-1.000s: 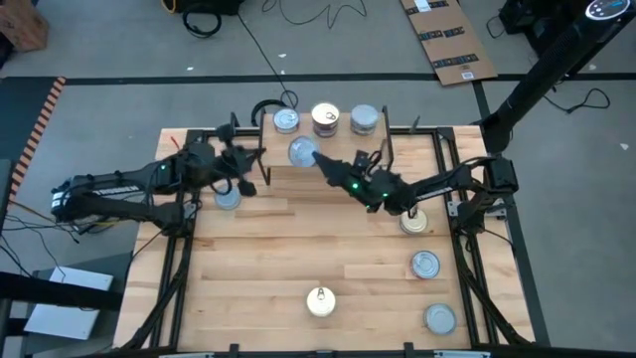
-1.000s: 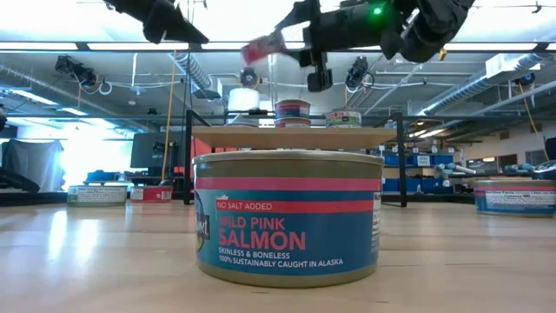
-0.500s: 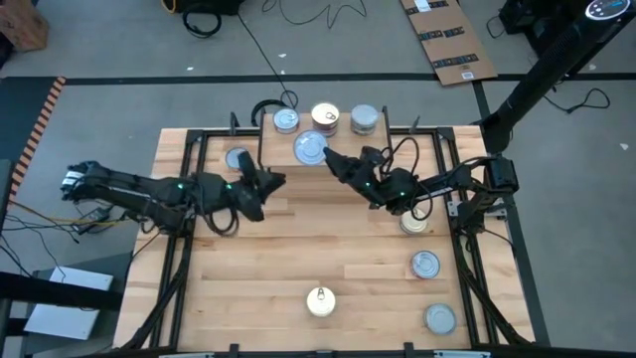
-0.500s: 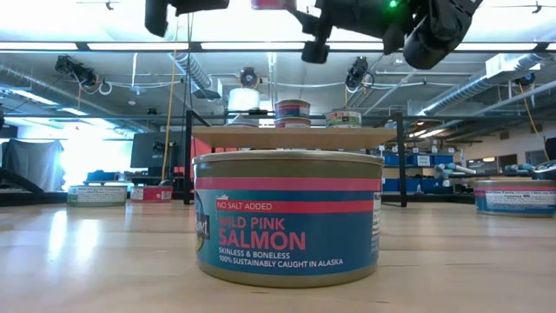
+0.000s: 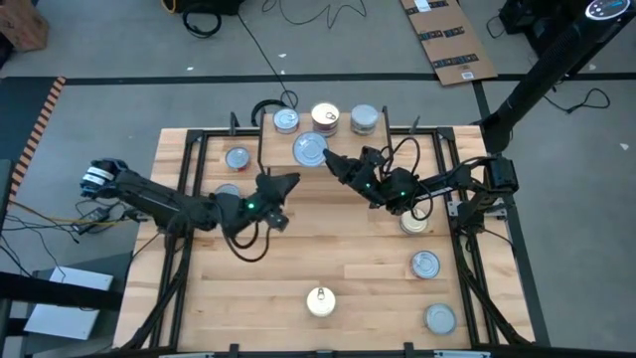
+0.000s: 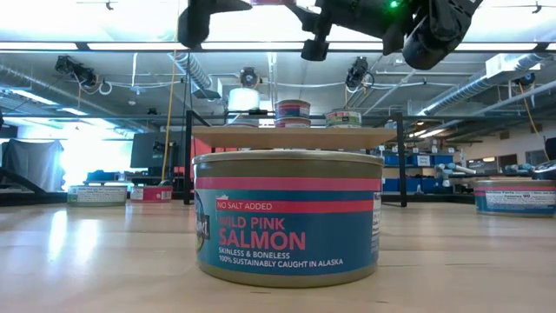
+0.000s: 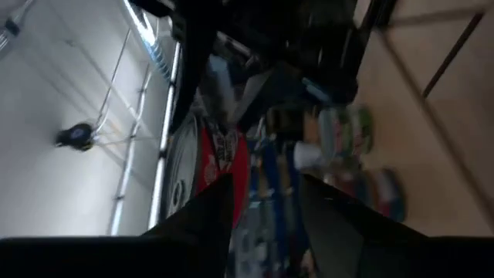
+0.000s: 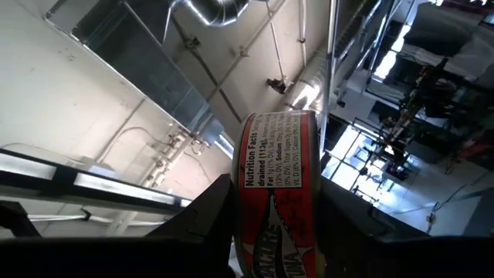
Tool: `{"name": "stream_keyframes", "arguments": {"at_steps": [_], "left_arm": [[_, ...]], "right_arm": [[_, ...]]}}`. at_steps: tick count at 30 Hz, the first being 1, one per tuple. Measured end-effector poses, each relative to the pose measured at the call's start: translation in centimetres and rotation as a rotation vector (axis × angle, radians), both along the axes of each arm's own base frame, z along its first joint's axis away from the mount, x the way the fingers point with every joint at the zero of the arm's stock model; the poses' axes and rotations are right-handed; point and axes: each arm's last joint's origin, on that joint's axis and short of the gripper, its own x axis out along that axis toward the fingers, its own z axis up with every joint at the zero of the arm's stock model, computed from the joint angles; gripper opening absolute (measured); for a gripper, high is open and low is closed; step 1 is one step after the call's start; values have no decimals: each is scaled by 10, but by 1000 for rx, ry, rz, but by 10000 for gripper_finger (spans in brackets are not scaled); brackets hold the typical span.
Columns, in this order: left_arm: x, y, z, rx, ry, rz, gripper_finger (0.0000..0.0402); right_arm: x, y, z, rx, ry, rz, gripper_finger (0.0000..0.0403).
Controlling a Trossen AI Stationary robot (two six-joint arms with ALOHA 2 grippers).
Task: Stack canned seafood by type on shelf
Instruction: Stack the red tuna can on top of the red tuna can on the shelf
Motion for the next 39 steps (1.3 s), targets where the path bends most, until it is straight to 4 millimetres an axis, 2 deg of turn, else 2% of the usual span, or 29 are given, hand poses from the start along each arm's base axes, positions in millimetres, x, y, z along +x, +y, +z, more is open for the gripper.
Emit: {"name": "stream_keyframes", "arguments": {"at_steps": [7, 19, 26, 32, 39], "left_arm": [[7, -1, 2, 141, 15, 71, 174], [9, 13, 7, 201, 15, 109, 189], [10, 14, 7, 214, 15, 86, 189], [10, 14, 7, 214, 15, 85, 180], [10, 15, 7, 216, 28, 95, 143]], "right_arm": [[0, 0, 0, -8, 1, 7, 154], [0, 6, 0, -3, -2, 31, 154], [1, 9, 0, -3, -2, 42, 154], [1, 9, 0, -3, -1, 43, 154], [1, 12, 0, -10, 8, 34, 154]]}}
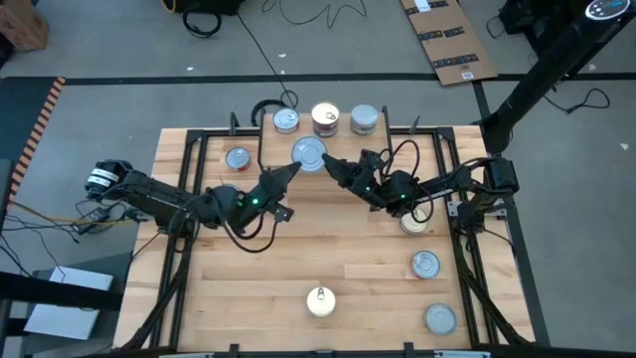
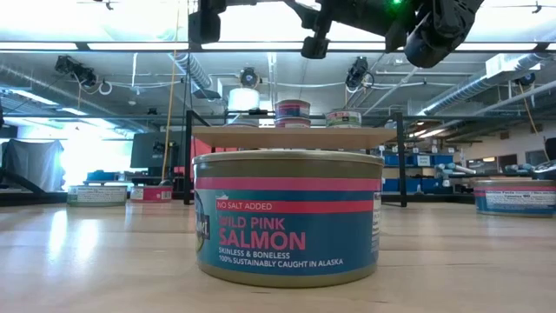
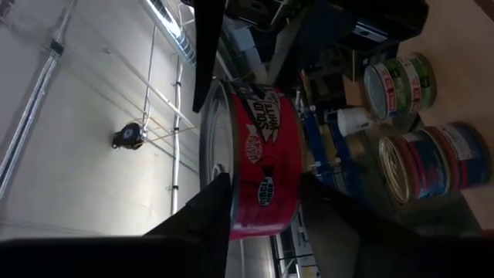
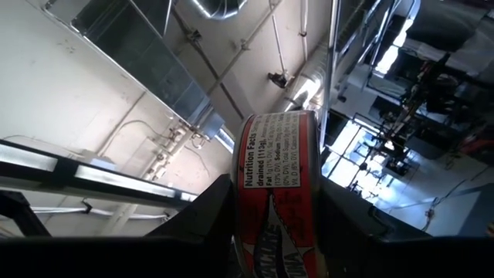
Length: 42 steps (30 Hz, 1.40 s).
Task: Stack canned seafood by type on shelf
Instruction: Stack the red tuna can on top of the red tuna can on the shelf
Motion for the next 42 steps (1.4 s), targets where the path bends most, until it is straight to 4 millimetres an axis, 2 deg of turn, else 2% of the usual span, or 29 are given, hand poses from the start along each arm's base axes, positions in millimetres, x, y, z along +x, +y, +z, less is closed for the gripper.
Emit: {"name": "stream_keyframes", "arguments": {"at_steps": [11, 15, 20, 27, 34, 42], "left_arm": [[0, 0, 1, -5, -12, -2, 97], [-1, 0, 2, 7, -3, -10, 98], [0, 0, 2, 9, -1, -12, 123], [0, -1, 1, -43, -42, -34, 184], [1, 3, 0, 3, 3, -14, 240], [3, 7, 0, 58, 31, -40, 248]], "right_arm": [[0, 1, 0, 31, -16, 23, 170], [1, 2, 4, 32, -28, 27, 164], [2, 3, 6, 27, -36, 35, 166], [2, 3, 7, 24, -43, 53, 165], [2, 4, 7, 24, -47, 77, 165], [2, 10, 7, 20, -44, 91, 165]]}}
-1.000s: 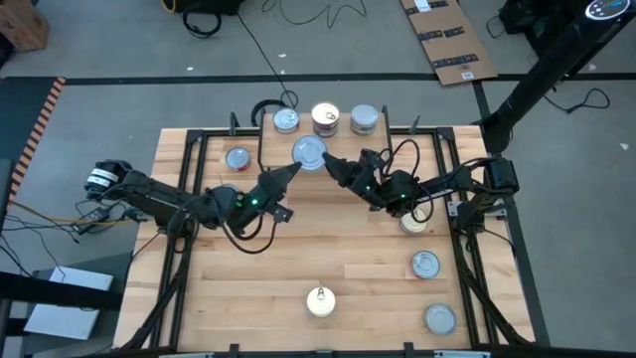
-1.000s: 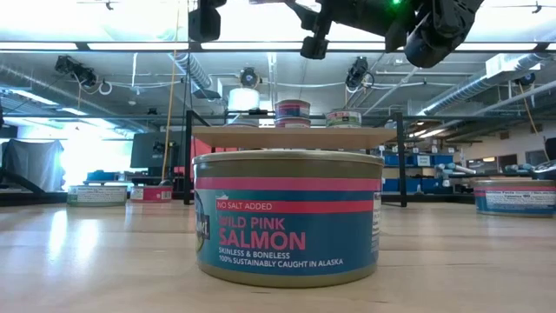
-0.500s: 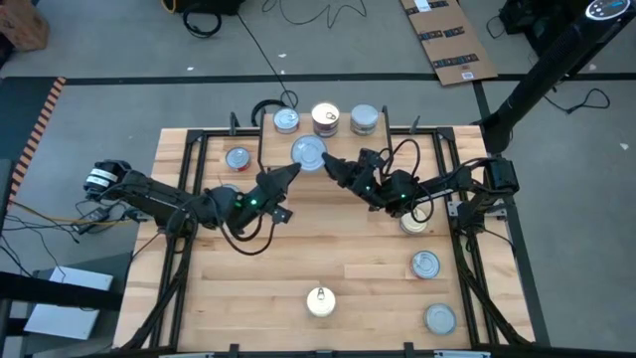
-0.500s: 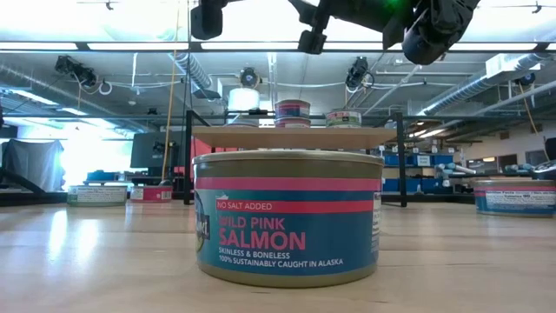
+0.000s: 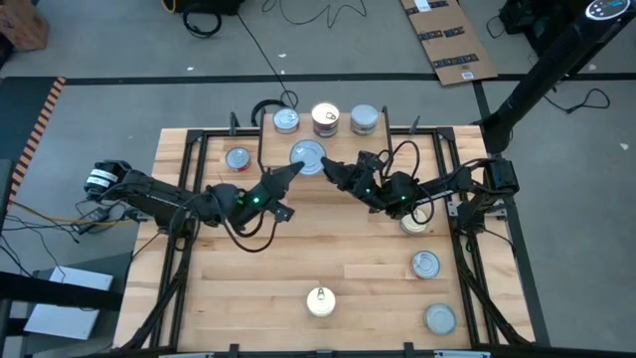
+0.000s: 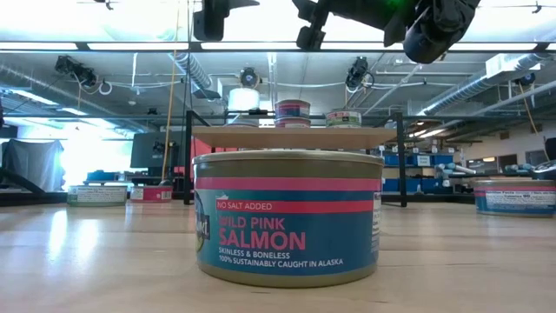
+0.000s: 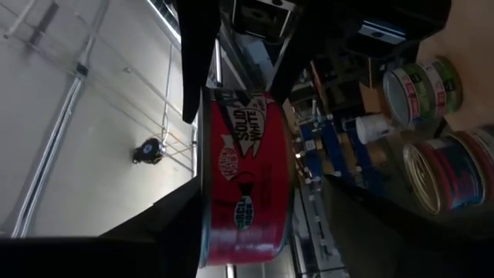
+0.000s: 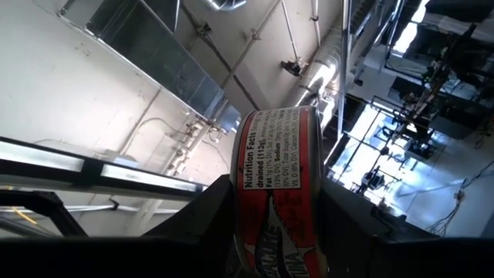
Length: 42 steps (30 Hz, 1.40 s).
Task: Stack canned seafood by type on shelf
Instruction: Stack the red tuna can on top of the red tuna can on the shelf
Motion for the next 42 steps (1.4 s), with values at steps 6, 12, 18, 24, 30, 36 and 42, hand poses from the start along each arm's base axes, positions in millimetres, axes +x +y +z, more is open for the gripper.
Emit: {"name": "stream_keyframes", "arguments": {"at_steps": [6, 12, 18, 24, 30, 36, 42], "left_arm": [[0, 0, 0, 5, 0, -16, 211], [0, 0, -1, 16, 14, -10, 147], [0, 0, -1, 13, 17, -6, 143], [-1, 0, 0, -15, -17, 24, 143], [-2, 2, 2, -59, -64, 58, 143], [-4, 10, 3, -97, -90, 126, 143], [-4, 28, 2, -115, -95, 226, 143]], "right_arm": [[0, 1, 0, -12, 10, -5, 165], [1, 1, -1, -13, 18, -16, 165], [1, 1, -2, -44, 43, -37, 167], [3, 1, -3, -143, 94, -101, 180], [5, -3, -4, -290, 167, -170, 220], [1, -9, 3, -368, 337, -200, 222], [-22, -5, 32, -485, 458, -229, 208]]}}
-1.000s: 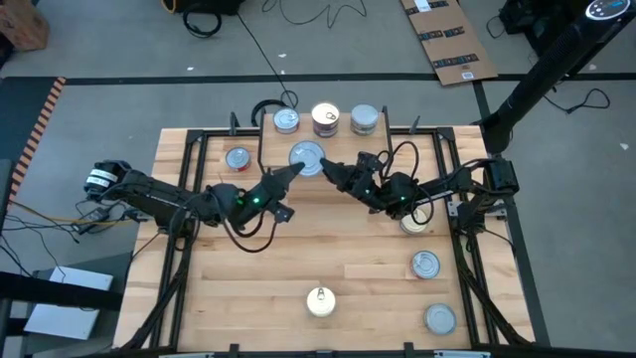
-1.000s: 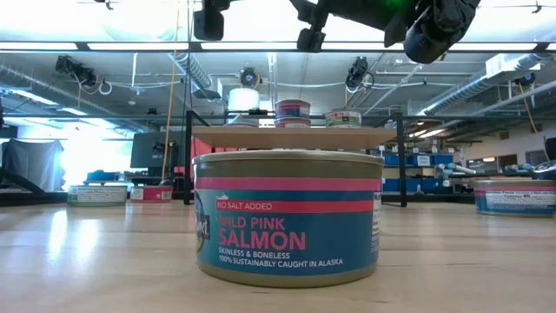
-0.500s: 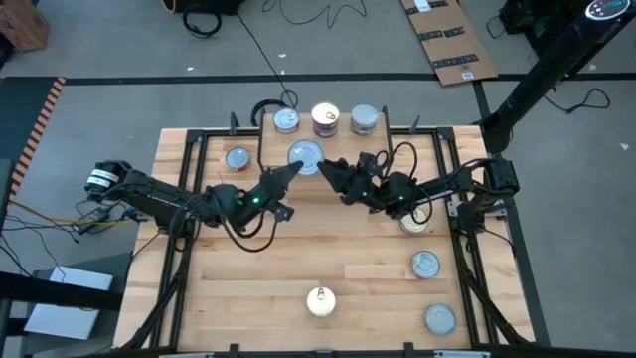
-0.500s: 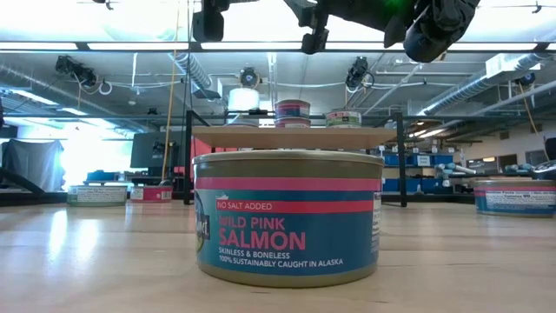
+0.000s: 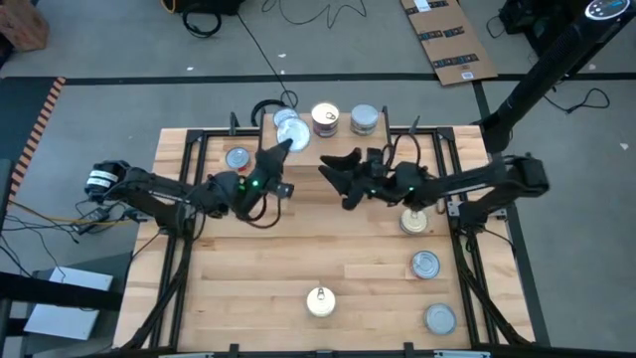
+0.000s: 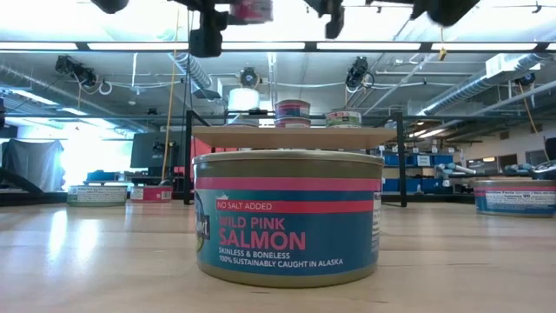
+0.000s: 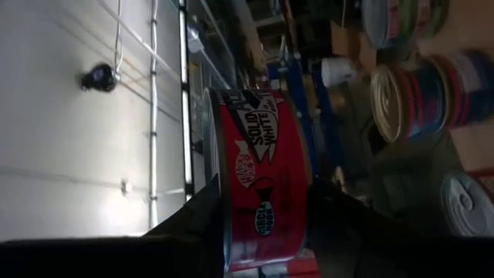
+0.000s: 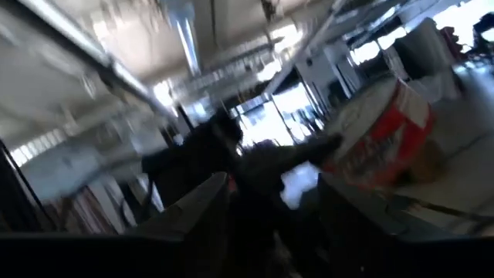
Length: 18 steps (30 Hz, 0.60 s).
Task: Stack canned seafood by type on shelf
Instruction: Stack the red tuna can on top of the red tuna can on the shelf
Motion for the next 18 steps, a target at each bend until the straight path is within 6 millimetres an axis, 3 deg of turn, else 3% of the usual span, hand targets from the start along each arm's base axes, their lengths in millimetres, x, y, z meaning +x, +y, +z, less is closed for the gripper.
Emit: {"name": "stream_keyframes", "arguments": {"at_steps": [4, 8, 18], "left_arm": [[0, 21, -5, -56, -9, 55, 143], [-3, 50, -14, -147, -19, 111, 143], [-21, 118, -39, -383, -60, 197, 143]], "right_arm": [[-20, 8, 12, -63, 152, -4, 187], [-36, 19, 19, -106, 245, -10, 140], [-38, 35, 10, -183, 353, -4, 9]]}}
